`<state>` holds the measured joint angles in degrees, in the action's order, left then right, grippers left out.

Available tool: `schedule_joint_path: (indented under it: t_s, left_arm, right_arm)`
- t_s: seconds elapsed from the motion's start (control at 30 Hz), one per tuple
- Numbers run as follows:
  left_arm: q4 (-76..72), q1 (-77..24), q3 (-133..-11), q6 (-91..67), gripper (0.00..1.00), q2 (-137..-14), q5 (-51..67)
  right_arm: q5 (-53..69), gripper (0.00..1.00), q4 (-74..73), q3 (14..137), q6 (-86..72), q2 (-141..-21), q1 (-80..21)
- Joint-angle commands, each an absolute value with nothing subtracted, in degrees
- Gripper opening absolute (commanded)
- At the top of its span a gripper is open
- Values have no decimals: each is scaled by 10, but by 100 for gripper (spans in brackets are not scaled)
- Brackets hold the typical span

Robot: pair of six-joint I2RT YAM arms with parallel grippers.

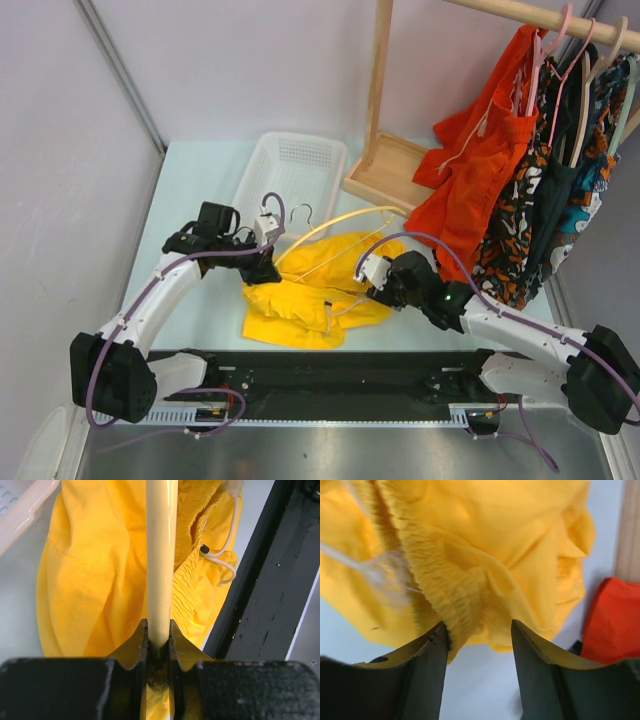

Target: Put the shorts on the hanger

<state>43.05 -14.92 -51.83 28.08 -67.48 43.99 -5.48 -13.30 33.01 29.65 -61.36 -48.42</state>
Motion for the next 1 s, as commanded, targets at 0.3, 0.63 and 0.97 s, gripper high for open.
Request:
schedule_joint_path:
  t_s: [0.3, 0.63, 0.97]
  left_arm:
    - [400, -124, -548, 275, 0, -664, 504]
    - [444, -55, -547, 354, 0, -642, 545]
    - [612, -33, -532, 587, 0, -580, 509]
  right_arm:
    - [37, 53, -96, 400, 264, -665, -290]
    - [191, 0, -161, 421, 229, -678, -192]
    - [282, 0, -214, 465, 178, -679, -78]
